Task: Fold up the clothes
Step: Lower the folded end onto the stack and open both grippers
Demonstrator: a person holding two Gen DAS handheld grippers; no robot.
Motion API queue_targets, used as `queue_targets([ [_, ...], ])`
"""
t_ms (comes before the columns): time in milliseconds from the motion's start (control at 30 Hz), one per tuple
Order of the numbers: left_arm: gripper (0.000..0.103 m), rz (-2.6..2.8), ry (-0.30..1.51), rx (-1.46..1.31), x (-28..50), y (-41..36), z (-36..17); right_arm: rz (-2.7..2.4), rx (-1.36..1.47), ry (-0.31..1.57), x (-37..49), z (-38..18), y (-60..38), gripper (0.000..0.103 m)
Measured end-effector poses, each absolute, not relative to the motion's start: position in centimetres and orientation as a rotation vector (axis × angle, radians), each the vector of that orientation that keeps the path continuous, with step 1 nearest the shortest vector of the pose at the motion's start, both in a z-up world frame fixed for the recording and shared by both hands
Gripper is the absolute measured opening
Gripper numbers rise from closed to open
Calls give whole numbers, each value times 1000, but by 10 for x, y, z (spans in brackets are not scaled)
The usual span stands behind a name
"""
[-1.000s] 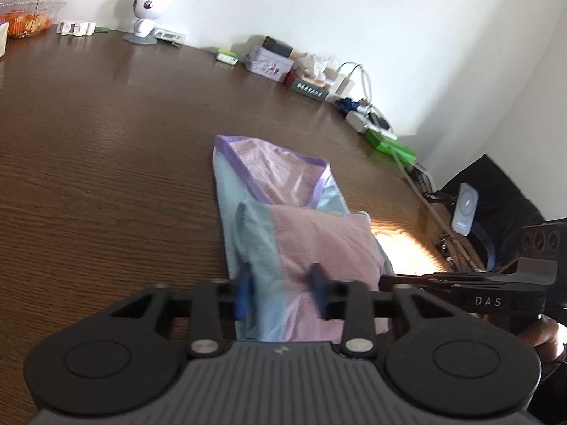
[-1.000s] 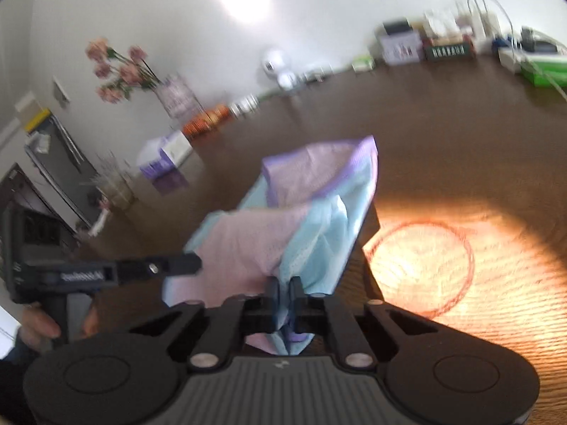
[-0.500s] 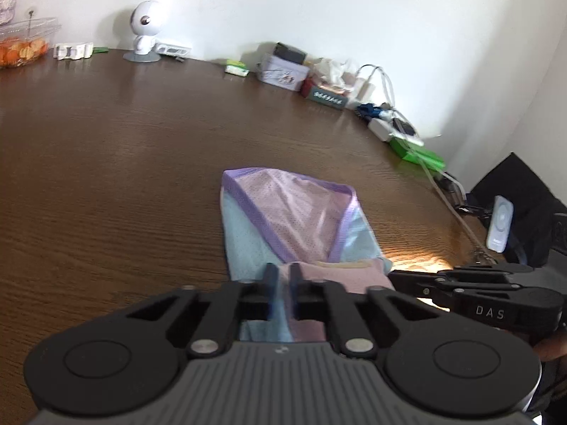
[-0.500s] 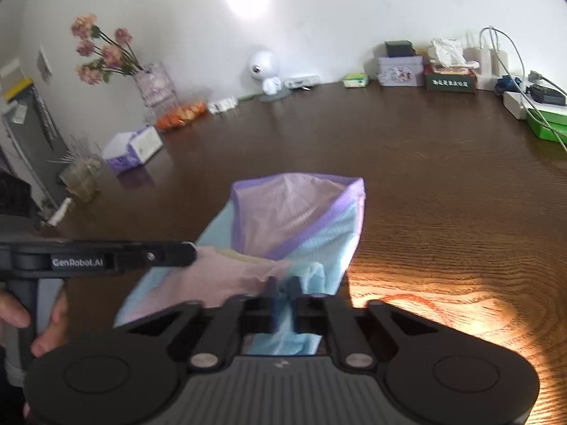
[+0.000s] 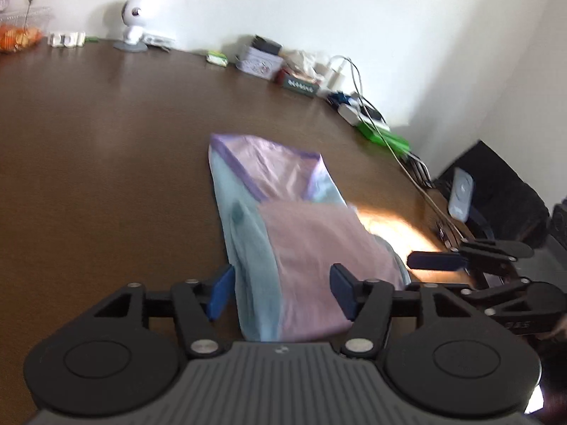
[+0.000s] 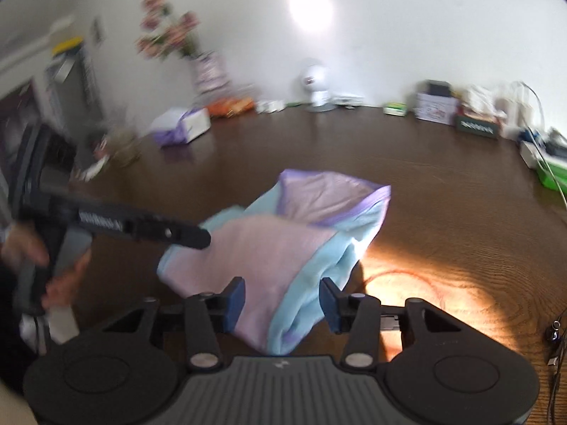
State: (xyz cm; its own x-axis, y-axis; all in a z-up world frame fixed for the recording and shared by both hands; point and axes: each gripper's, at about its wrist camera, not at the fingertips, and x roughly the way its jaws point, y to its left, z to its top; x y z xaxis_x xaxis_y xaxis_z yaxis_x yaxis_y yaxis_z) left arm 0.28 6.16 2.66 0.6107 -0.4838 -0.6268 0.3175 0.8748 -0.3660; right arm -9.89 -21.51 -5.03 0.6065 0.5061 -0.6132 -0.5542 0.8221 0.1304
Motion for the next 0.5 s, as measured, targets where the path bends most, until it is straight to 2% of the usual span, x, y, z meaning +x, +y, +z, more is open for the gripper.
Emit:
queue_targets([
  [67,58,-465,768,-173,-6,57,24,630,-149,685,-107,-60,-208,40],
  [100,52,-465,752,-142,-10,54,23,620,-157,692,-105,-63,-205,38],
  [133,46,-462,741,-115,-10,51,22,609,-164,699,-103,-67,-203,29],
  [167,31,-455,734,-92,-6,47,22,602,-168,701,-101,-70,-200,19],
  [200,24,-448,727,-69,-2,43,21,604,-166,689,-98,-71,-200,15],
  [233,22,-441,719,-46,2,38,21,604,-163,679,-96,-73,-199,11],
  [300,20,-426,706,-9,12,31,20,589,-148,669,-86,-74,-200,10],
  [367,20,-400,698,9,27,28,19,571,-120,666,-70,-77,-203,10],
  [433,25,-380,691,48,39,23,21,562,-88,670,-57,-76,-207,13],
  [467,36,-369,683,71,39,22,22,556,-87,665,-55,-74,-210,21],
  [500,57,-356,674,87,37,22,23,550,-85,660,-53,-72,-212,28],
])
